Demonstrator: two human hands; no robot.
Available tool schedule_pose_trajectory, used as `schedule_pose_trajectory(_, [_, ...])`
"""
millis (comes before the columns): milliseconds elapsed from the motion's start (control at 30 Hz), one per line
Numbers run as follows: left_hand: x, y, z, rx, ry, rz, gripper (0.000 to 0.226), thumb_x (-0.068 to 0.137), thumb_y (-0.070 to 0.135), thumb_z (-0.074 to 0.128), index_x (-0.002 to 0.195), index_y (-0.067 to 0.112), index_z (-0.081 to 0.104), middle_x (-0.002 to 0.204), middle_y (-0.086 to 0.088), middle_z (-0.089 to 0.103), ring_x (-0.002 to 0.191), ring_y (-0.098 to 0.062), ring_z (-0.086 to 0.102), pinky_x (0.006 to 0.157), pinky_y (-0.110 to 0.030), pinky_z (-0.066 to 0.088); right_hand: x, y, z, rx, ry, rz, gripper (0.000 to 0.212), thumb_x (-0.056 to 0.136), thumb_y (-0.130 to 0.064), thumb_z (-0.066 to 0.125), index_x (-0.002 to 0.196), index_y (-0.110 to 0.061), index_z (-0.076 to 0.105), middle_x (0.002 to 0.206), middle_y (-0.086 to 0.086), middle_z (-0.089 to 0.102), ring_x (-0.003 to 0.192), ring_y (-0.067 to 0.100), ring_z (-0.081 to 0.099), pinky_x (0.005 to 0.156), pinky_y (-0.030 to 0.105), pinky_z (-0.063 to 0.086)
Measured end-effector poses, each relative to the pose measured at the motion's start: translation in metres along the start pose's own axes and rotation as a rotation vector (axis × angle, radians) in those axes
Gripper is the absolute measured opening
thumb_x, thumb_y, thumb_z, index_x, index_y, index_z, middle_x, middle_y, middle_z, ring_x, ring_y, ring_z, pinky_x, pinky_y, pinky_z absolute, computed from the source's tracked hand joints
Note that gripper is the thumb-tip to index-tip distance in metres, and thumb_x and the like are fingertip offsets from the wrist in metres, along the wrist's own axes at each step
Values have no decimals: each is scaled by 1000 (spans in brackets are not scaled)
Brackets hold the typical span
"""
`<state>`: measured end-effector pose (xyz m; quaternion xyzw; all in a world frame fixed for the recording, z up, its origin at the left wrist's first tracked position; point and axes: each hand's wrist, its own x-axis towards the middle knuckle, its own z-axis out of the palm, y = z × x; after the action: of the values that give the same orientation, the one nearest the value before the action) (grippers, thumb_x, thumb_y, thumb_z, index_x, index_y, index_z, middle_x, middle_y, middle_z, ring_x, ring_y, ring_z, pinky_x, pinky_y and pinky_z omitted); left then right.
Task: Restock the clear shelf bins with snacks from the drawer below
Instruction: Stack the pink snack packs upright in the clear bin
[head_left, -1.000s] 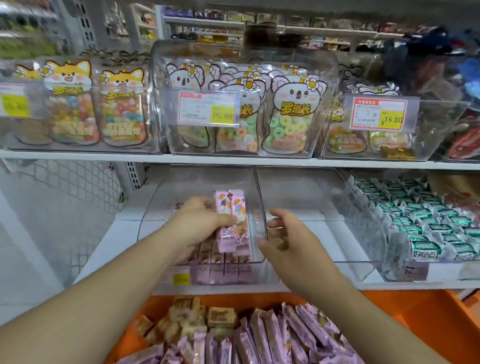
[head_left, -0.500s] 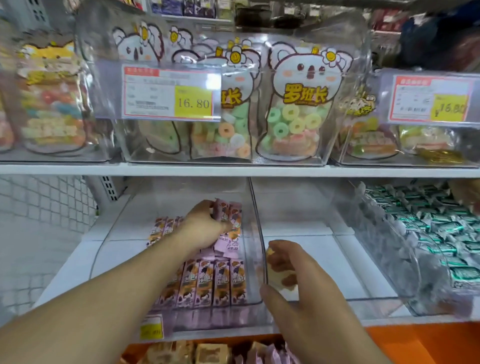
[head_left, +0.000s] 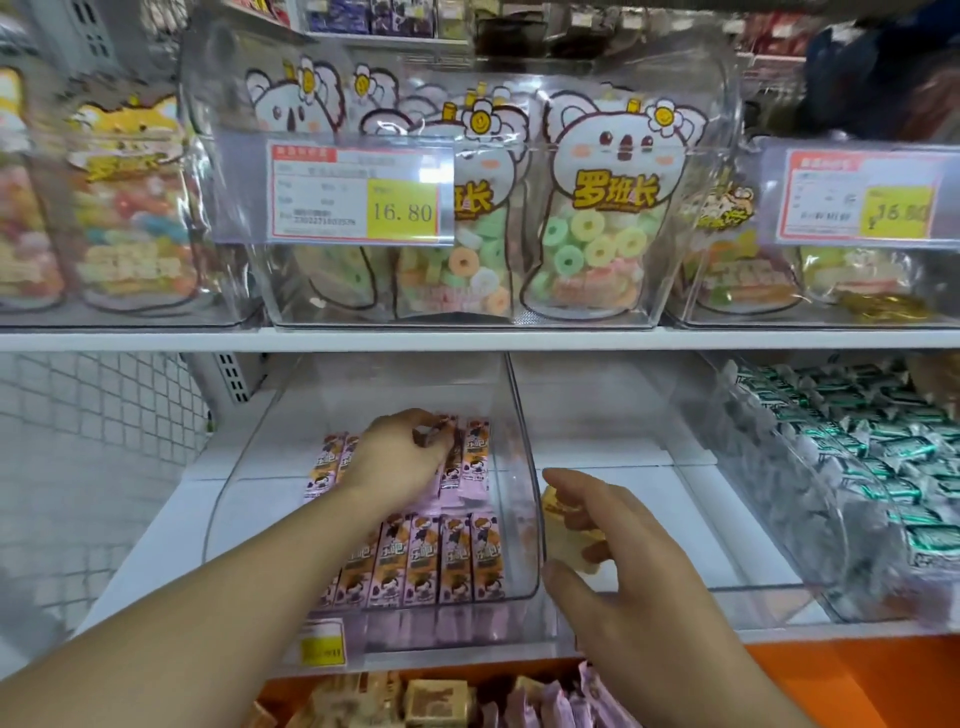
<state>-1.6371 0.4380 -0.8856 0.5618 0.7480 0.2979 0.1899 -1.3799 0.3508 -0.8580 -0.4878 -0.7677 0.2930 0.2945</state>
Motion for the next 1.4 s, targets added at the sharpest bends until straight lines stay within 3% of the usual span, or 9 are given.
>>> schedule_pose_trajectory(100, [-7, -3, -3, 45, -52, 88, 51, 95, 36, 67, 145, 33, 55, 138, -1, 63, 108, -19, 65, 90, -26, 54, -2, -4, -1, -12, -62, -16, 67, 97, -24, 69, 140, -65, 38, 127, -46, 35, 117, -15, 42, 97, 18, 47])
schedule_pose_trajectory(233, [-13, -9, -5, 96, -187, 244, 77, 86, 47, 80, 152, 49, 41, 152, 7, 42, 131, -16, 52, 109, -27, 45, -4, -8, -1, -10, -96, 0, 71, 98, -29, 67, 147, -65, 31, 132, -50, 29, 123, -12, 39, 107, 31, 49])
schedule_pose_trajectory(367, [-13, -8, 2, 312, -231, 357, 77, 88, 46, 78, 154, 50, 39, 167, 4, 26, 149, -24, 36, 123, -40, 34, -4, -10, 1, -12, -103, -29, 74, 98, -27, 68, 150, -64, 29, 149, -46, 28, 140, -9, 34, 115, 32, 43])
schedule_pose_trajectory(467, [-10, -6, 7, 366, -195, 360, 73, 90, 49, 75, 154, 46, 41, 167, 0, 29, 151, -27, 34, 123, -44, 33, -4, -9, 2, -37, -112, -37, 74, 99, -30, 67, 151, -64, 26, 152, -43, 28, 142, -8, 34, 116, 29, 40])
schedule_pose_trajectory(767, [-14, -1, 13, 458, -143, 331, 70, 96, 43, 69, 157, 41, 36, 164, 1, 35, 147, -29, 36, 117, -50, 41, -4, -8, 1, -15, -118, -22, 73, 100, -31, 64, 148, -68, 24, 150, -44, 29, 139, -4, 37, 109, 31, 48])
schedule_pose_trajectory(900, [-18, 4, 12, 458, -146, 312, 70, 97, 41, 69, 159, 34, 37, 163, -2, 36, 147, -30, 39, 118, -47, 40, -6, -9, 0, -9, -125, -19, 71, 101, -31, 62, 152, -64, 24, 153, -37, 32, 139, -4, 38, 105, 23, 49])
schedule_pose_trajectory(1133, [-32, 9, -1, 305, -153, 277, 67, 100, 44, 64, 160, 31, 36, 165, 0, 34, 148, -25, 38, 122, -38, 32, -9, -7, -2, -12, -137, -22, 73, 102, -33, 63, 158, -56, 22, 157, -31, 33, 145, 0, 34, 118, 35, 42])
schedule_pose_trajectory(1233, [-60, 21, -14, 190, -82, 272, 57, 103, 39, 59, 157, 31, 42, 162, 2, 40, 143, -20, 44, 119, -32, 31, -11, -8, -6, -47, -97, -55, 70, 101, -29, 64, 160, -45, 30, 155, -20, 41, 141, 4, 40, 114, 34, 45])
schedule_pose_trajectory(1400, [-139, 44, -23, 45, 39, 366, 41, 103, 33, 58, 144, 33, 58, 148, 15, 52, 136, -5, 45, 114, -23, 32, -29, -1, -19, -92, 42, -83, 48, 96, -24, 69, 142, -32, 56, 129, -10, 58, 112, 6, 59, 97, 30, 53])
